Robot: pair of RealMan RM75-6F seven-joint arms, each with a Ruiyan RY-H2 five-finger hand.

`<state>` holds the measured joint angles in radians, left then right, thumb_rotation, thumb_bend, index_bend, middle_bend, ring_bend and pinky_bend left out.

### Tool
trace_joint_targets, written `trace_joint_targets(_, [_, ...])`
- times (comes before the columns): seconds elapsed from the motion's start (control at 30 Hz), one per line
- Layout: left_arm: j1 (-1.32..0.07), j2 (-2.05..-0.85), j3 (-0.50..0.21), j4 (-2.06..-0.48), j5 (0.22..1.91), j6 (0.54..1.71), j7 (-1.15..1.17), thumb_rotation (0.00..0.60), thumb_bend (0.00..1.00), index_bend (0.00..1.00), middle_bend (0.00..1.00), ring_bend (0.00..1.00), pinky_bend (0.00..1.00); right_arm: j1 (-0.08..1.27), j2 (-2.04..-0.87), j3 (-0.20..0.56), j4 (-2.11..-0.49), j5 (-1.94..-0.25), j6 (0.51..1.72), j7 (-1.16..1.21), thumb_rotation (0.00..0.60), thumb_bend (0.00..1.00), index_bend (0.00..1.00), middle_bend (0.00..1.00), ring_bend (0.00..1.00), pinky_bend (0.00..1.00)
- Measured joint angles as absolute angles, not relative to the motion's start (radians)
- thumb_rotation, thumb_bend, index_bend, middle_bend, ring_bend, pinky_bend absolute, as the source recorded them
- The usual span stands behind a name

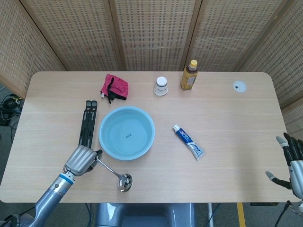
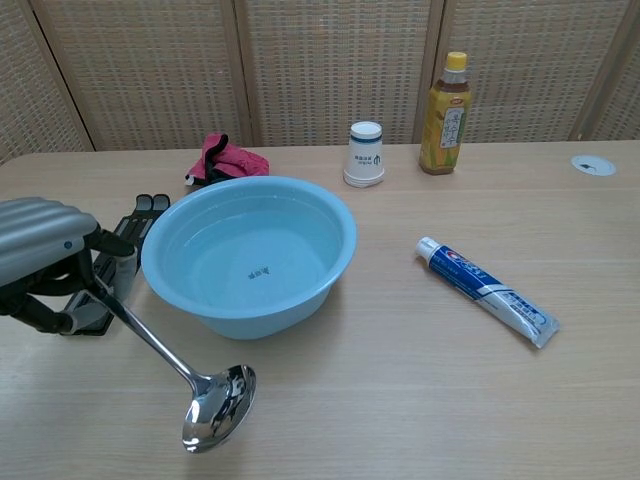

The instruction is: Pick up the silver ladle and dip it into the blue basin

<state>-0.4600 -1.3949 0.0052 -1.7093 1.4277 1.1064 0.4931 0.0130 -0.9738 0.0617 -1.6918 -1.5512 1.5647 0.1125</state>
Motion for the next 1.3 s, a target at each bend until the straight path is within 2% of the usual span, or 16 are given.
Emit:
trace_joint_targets(0.2, [-0.505, -1.347, -0.075, -1.823, 1.356, 1.099, 0.591, 0.600, 0.62, 0.78, 0.94, 0.94, 1.00, 0.013, -0.973, 0.067, -1.691, -1.538, 1.564, 0.112, 0.600, 0.00, 0.00, 0.00, 0.00, 0.00])
trace_joint_targets(0.33, [-0.567, -1.331, -0.146, -1.863, 1.246, 1.078, 0.705, 0.600, 0.63, 0.78, 0.94, 0.94, 1.00, 0.015, -0.971, 0.071, -1.690, -1.528, 1.559, 0.120, 0.600, 0.00, 0.00, 0.00, 0.00, 0.00])
trace_joint_targets(0.5, [-0.656, -1.341, -0.216, -1.861, 1.071, 1.056, 0.845, 0.600, 0.64, 0.78, 0.94, 0.94, 1.00, 0.020, -0.971, 0.077, -1.686, -1.508, 1.544, 0.123, 0.600, 0.00, 0.00, 0.00, 0.00, 0.00])
trace_joint_targets(0.67, [-0.767, -1.381, -0.271, -1.793, 0.883, 1.037, 0.919, 0.600, 0.64, 0.79, 0.94, 0.94, 1.00, 0.024, -0.975, 0.082, -1.678, -1.490, 1.532, 0.122, 0.600, 0.00, 0.00, 0.00, 0.00, 0.00])
trace_joint_targets(0.93, [-0.877, -1.465, -0.279, -1.613, 0.725, 1.011, 0.958, 0.600, 0.64, 0.80, 0.94, 0.94, 1.00, 0.033, -0.983, 0.087, -1.671, -1.472, 1.511, 0.109, 0.600, 0.00, 0.00, 0.00, 0.00, 0.00])
trace_joint_targets(1.3, [-0.946, -1.586, -0.227, -1.424, 0.687, 1.003, 0.953, 0.600, 0.65, 0.80, 0.94, 0.94, 1.00, 0.040, -0.990, 0.092, -1.664, -1.457, 1.496, 0.104, 0.600, 0.00, 0.00, 0.00, 0.00, 0.00])
